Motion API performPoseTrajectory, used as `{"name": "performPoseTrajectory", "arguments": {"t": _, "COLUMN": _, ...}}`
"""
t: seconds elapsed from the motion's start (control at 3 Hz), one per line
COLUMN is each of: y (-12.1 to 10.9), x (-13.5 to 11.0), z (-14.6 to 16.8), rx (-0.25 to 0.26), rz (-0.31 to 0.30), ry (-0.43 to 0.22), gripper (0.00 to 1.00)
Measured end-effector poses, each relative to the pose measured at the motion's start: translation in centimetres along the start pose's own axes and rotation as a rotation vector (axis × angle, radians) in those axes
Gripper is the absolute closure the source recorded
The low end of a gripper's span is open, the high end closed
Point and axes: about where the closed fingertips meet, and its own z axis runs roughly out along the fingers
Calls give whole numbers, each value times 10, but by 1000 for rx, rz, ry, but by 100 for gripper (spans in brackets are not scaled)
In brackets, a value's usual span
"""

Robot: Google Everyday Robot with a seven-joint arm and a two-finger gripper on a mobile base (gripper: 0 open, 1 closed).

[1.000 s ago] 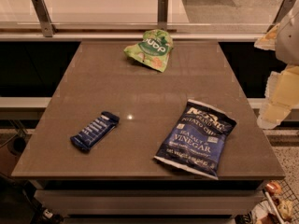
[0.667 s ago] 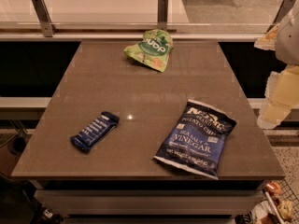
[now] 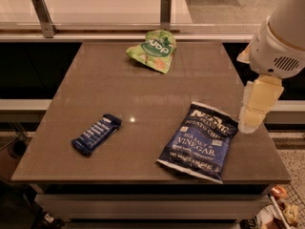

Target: Move blue chip bag near green rice chip bag

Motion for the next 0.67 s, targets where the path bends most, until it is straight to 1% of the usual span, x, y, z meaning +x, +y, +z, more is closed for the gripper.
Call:
{"name": "performPoseTrajectory", "arguments": {"t": 0.33, "y": 4, "x": -7, "z": 42, "rx": -74, "rz": 15, "ry": 4, "gripper": 0}}
{"name": "performPoseTrajectory", "arguments": {"t": 0.67, "y": 15, "x": -5, "z": 72, "rx": -146, "rz": 47, "ry": 12, "gripper": 0}}
